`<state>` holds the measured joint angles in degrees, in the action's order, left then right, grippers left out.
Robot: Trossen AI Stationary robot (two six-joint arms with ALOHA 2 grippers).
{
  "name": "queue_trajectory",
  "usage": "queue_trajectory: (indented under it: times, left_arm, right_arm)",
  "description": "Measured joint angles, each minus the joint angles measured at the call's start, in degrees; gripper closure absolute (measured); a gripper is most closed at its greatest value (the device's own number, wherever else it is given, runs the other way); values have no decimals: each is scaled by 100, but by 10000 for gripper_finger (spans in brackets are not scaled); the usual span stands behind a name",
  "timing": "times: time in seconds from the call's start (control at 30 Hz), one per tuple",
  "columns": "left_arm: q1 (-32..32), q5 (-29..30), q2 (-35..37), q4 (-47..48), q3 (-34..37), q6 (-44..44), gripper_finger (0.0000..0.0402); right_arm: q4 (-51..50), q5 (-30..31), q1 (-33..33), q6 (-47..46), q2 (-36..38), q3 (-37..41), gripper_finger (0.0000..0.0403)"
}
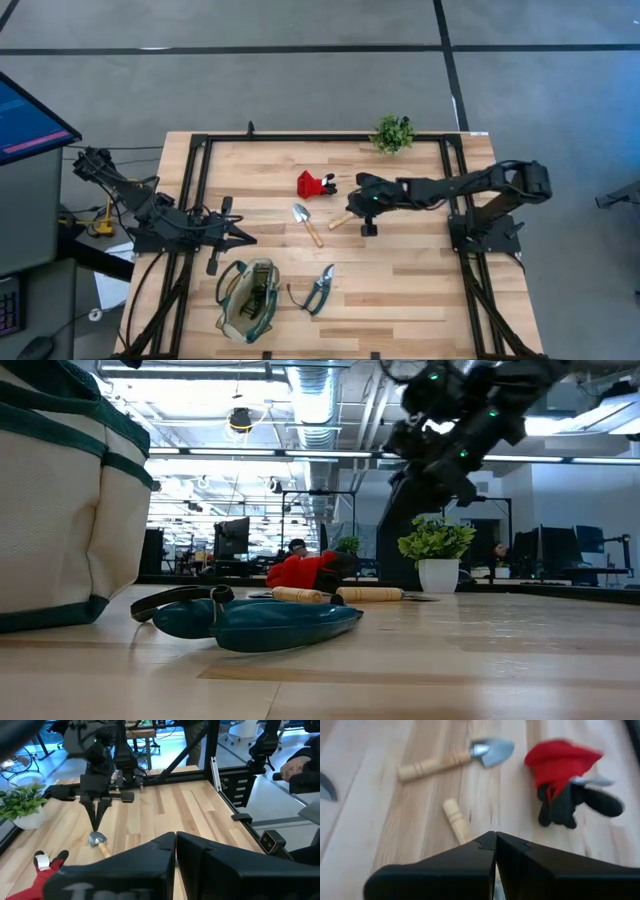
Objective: Pick & Place Garden tools in Gardening bag
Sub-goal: Put the right brown trowel into the green gardening bag
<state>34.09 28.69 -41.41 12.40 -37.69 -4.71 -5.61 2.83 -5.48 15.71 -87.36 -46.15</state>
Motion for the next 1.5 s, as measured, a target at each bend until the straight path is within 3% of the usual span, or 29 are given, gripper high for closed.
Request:
queue_trajectory:
  times: [0.17,0.37,0.67,0.93,1.13,1.5]
  left_arm:
    - [0,0,0,0,0,-2,399]
    - [0,0,-1,1,0,-2,399]
    - [0,0,-1,3,-2,-20,399]
    - [0,0,-2,2,-2,-22,399]
    - [0,0,0,2,-2,-22,399]
    - [0,0,0,1,-2,-24,399]
  right_arm:
    - [-821,-2,9,141,-639,-706,380]
    - [-1545,66,4,572,-1239,-1097,315]
    - [-1638,193,4,830,-1619,-1220,256]
    - [-1672,156,4,828,-1619,-1209,264]
    - [-1667,-151,7,826,-1619,-1209,280]
    - [-1933,-607,78,534,-1619,-1209,274]
